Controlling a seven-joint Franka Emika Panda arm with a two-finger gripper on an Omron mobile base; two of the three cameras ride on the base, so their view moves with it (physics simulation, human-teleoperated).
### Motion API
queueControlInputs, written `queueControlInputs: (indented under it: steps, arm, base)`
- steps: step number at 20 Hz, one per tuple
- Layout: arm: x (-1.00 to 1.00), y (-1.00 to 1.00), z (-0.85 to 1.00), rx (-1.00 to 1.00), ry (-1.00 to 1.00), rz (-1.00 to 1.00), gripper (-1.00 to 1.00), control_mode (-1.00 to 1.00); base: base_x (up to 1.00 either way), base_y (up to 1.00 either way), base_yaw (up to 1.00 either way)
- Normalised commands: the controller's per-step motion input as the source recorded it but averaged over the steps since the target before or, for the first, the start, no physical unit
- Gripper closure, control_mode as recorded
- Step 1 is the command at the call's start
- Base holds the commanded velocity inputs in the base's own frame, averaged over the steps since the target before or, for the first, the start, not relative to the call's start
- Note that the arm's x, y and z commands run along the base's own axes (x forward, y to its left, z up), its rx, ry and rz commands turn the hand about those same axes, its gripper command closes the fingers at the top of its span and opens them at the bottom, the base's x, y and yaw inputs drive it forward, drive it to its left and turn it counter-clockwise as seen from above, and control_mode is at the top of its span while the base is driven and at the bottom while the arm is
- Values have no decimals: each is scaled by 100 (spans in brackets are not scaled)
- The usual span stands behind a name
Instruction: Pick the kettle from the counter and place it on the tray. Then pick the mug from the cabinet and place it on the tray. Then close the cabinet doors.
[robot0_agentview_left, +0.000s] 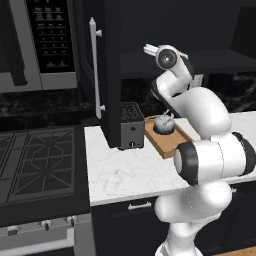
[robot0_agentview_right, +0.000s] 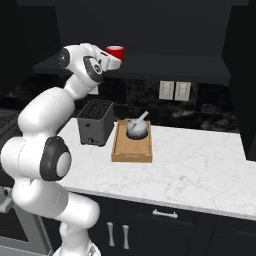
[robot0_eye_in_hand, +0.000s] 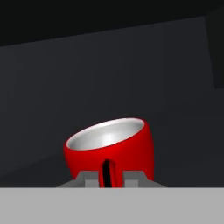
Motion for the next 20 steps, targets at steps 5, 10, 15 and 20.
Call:
queueControlInputs:
  steps: [5,10,15,20]
  arm:
    - [-39,-34,12,-2,0,27,100,-100]
    - [-47,-32,31,-7,0,30,100,-100]
    - [-39,-47,38,-4,2,41,100,-100]
    - [-36,-36,32,-5,2,44,100,-100]
  base:
    - [0,0,0]
    - [0,0,0]
    - [0,0,0]
    - [0,0,0]
